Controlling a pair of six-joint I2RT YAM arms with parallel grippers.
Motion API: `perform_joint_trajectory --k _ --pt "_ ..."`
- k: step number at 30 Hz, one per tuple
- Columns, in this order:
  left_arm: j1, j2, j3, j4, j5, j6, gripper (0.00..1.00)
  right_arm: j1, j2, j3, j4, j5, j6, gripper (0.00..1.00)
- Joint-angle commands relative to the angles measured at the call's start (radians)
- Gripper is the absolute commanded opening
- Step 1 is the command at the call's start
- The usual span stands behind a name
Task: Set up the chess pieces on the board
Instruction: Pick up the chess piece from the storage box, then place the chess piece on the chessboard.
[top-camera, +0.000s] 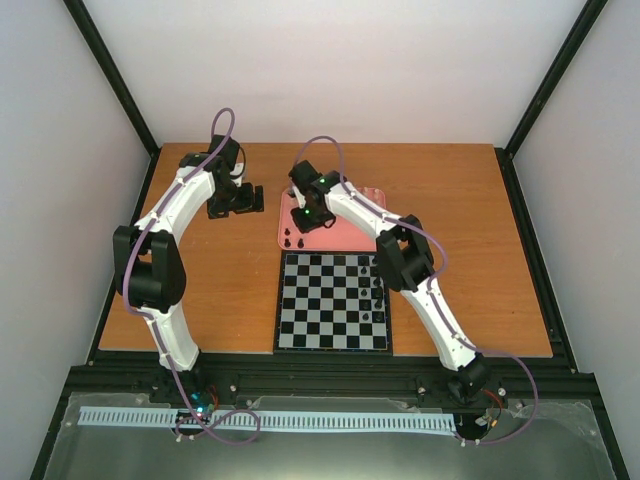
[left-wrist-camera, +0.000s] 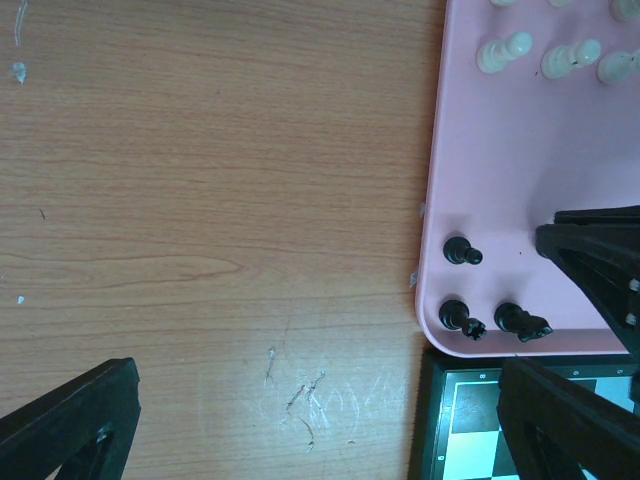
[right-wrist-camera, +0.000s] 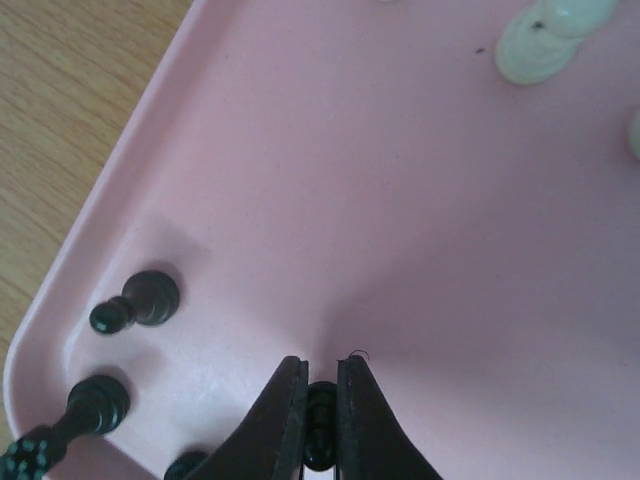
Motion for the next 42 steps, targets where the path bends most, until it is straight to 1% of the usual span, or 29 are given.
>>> perform_joint_trajectory --k 1,3,5,7,10,15,19,22,25,30,36,42 --pt "0.000 -0.023 0.022 0.005 0.004 -0.006 1.00 -0.018 -0.150 -0.021 0.007 0.047 0.011 0.03" --pt "0.000 -0.024 0.026 0.004 0.002 -0.006 1.00 -0.022 -0.220 -0.055 0.014 0.058 0.021 0.03" --pt "0.000 -0.026 0.027 0.003 0.000 -0.006 1.00 -0.022 -0.309 -0.134 0.023 0.063 0.024 0.03" --pt "0.000 -0.029 0.025 0.004 0.000 -0.005 1.00 -0.022 -0.408 -0.265 0.041 0.044 0.023 0.03" --pt "0.000 -0.030 0.021 0.004 0.002 -0.006 1.00 -0.017 -0.579 -0.508 0.086 0.006 0.025 0.03" --pt "0.000 -0.031 0.018 0.007 -0.003 -0.005 1.00 0.039 -0.831 -0.868 0.105 -0.026 0.017 0.03" --pt "0.001 -0.026 0.020 0.006 -0.004 -0.006 1.00 0.094 -0.995 -1.100 0.135 -0.051 0.046 0.03" --pt "0.000 -0.023 0.019 0.007 -0.002 -0.007 1.00 0.134 -1.094 -1.226 0.164 -0.059 0.081 0.03" --pt "0.000 -0.021 0.017 0.007 -0.004 -0.008 1.00 0.166 -1.157 -1.326 0.194 -0.061 0.107 0.03" --pt "0.000 -0.019 0.016 0.007 -0.003 -0.010 1.00 0.168 -1.208 -1.432 0.258 -0.069 0.128 0.03" --pt "0.000 -0.021 0.006 0.007 -0.012 -0.008 1.00 0.172 -1.225 -1.518 0.321 -0.083 0.149 0.03" --pt "0.000 -0.020 -0.001 0.012 -0.016 -0.009 1.00 0.174 -1.235 -1.555 0.325 -0.095 0.142 0.03"
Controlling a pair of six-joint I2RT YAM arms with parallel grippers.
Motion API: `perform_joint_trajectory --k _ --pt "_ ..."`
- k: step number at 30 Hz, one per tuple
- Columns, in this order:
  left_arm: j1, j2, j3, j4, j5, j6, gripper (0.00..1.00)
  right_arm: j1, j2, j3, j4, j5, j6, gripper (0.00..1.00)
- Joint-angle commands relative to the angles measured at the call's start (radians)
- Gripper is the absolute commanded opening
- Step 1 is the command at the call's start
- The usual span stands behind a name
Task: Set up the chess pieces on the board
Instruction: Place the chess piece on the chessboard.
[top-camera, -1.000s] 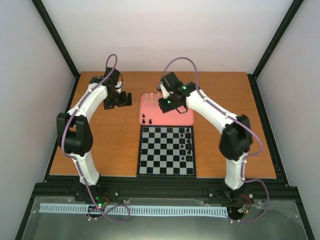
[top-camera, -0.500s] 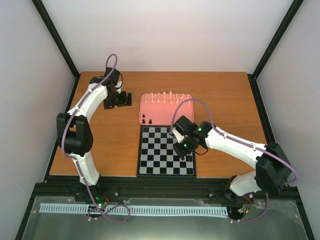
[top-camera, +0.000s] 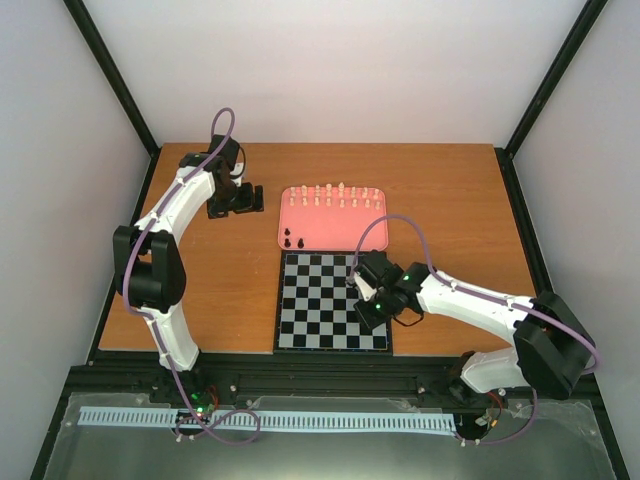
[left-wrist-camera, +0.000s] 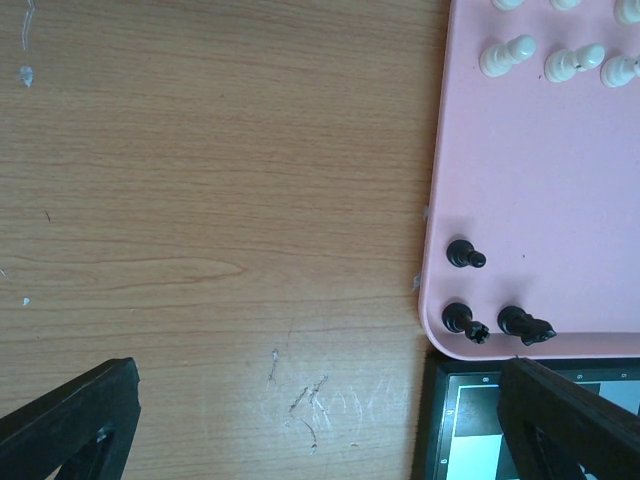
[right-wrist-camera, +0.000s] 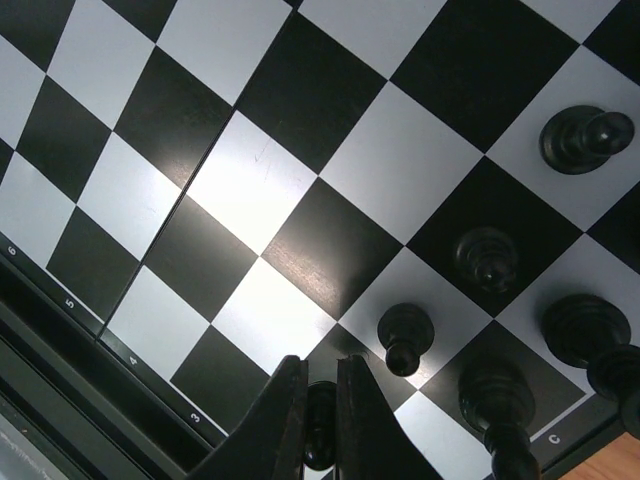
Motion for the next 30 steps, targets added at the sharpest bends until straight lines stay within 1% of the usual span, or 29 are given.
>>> perform_joint_trajectory --k 1,14,30 --pt "0.000 -0.018 0.000 0.009 -0.008 -0.007 1.00 0.011 -0.024 -0.013 0.041 -0.013 0.008 0.03" --pt "0.000 0.003 0.011 0.005 -0.001 -0.009 1.00 0.012 -0.002 -0.008 0.011 -0.037 0.008 0.03" --pt "0.000 0.015 0.015 0.004 0.003 -0.011 1.00 0.013 0.037 -0.016 -0.002 0.002 0.034 0.04"
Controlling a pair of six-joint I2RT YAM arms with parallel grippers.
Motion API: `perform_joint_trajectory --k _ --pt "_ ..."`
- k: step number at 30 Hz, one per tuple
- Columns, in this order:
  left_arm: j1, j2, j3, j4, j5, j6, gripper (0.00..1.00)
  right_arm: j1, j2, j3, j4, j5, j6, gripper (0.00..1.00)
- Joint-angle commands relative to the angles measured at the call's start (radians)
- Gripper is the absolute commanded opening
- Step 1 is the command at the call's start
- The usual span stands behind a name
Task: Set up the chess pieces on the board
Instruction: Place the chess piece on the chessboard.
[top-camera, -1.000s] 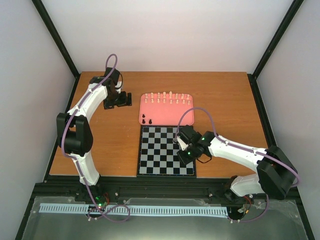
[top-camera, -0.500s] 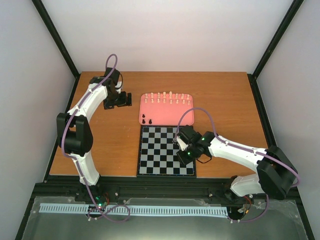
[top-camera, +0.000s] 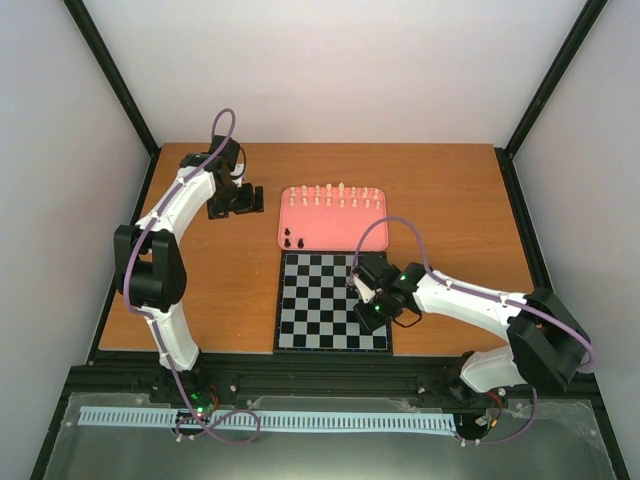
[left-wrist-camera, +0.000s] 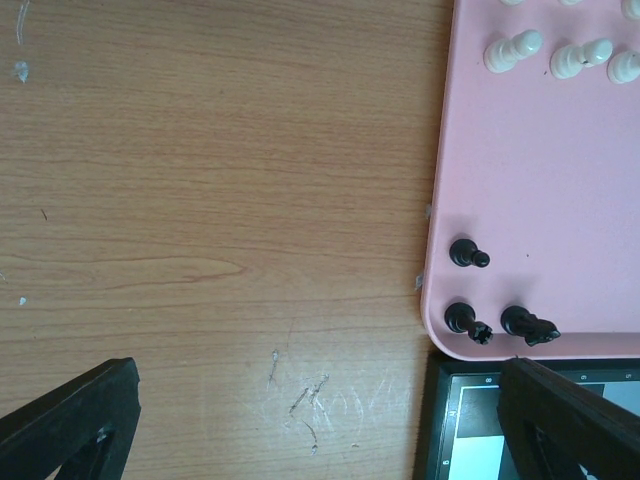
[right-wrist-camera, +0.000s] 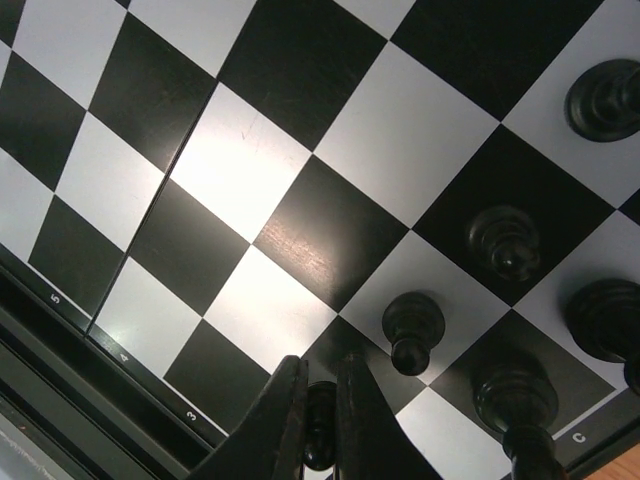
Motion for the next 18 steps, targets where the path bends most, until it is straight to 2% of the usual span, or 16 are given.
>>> perform_joint_trajectory --k 1,18 --pt "0.000 0.010 0.017 0.004 0.002 -0.010 1.00 0.011 0.018 -0.011 0.001 0.018 0.013 0.04" --pt "0.000 0.007 0.009 0.007 0.004 -0.010 1.00 0.011 0.036 -0.015 0.000 0.028 0.021 0.11"
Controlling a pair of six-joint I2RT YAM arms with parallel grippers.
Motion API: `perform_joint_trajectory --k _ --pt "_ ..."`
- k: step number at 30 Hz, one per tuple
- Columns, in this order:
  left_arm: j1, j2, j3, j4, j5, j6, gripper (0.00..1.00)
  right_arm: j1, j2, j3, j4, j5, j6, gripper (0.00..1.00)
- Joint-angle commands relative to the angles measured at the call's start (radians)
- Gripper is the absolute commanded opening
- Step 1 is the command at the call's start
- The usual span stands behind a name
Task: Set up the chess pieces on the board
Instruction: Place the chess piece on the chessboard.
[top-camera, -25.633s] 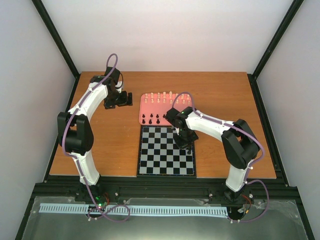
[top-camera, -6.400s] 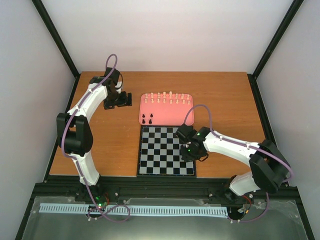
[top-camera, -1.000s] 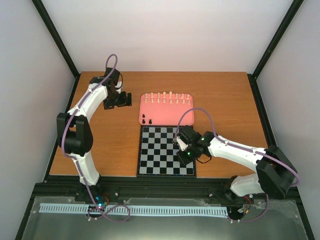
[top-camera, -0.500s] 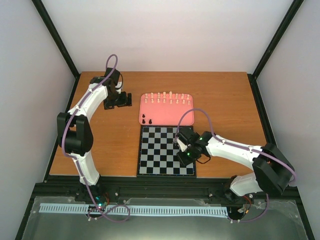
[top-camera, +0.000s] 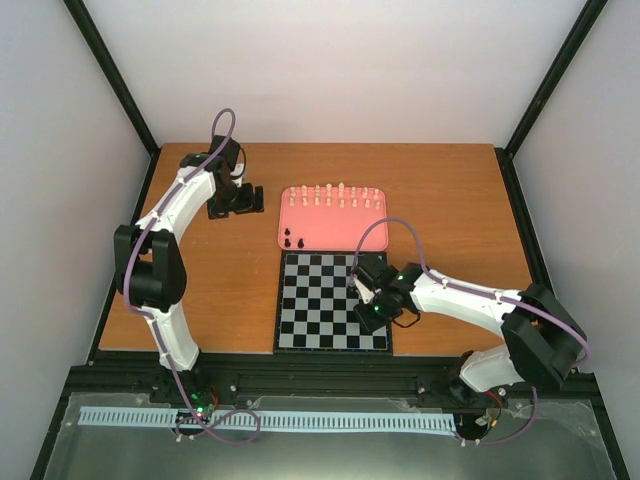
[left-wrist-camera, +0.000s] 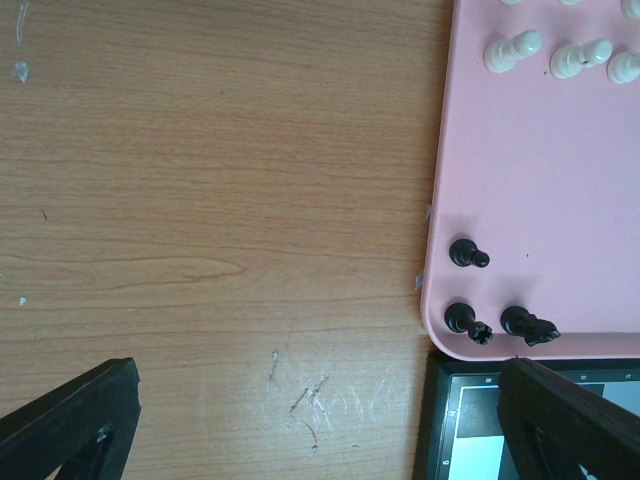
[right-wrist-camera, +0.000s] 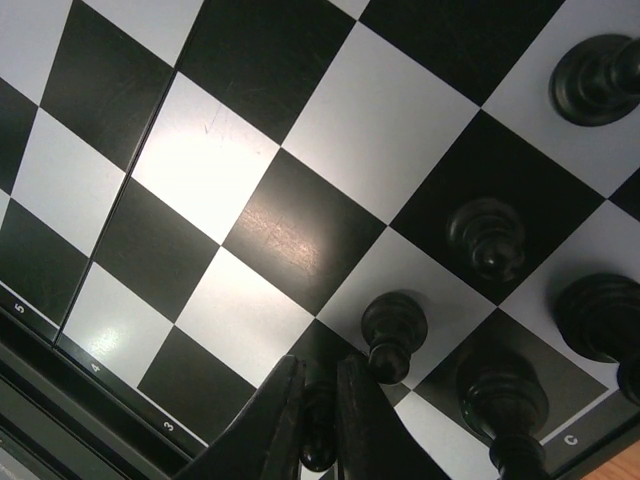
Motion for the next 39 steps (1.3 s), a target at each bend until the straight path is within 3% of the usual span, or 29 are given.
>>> perform_joint_trajectory --k 1,27,39 --pt "0.000 0.006 0.009 0.006 0.004 -0.010 1.00 0.011 0.006 -0.013 0.000 0.004 0.005 0.11" --pt "0.000 0.006 0.010 0.002 0.005 -0.010 1.00 0.022 -0.018 0.009 -0.041 -0.006 0.017 0.17" --pt "0.000 0.006 0.023 0.000 0.009 -0.011 1.00 0.022 -0.067 0.193 -0.172 0.030 -0.009 0.38"
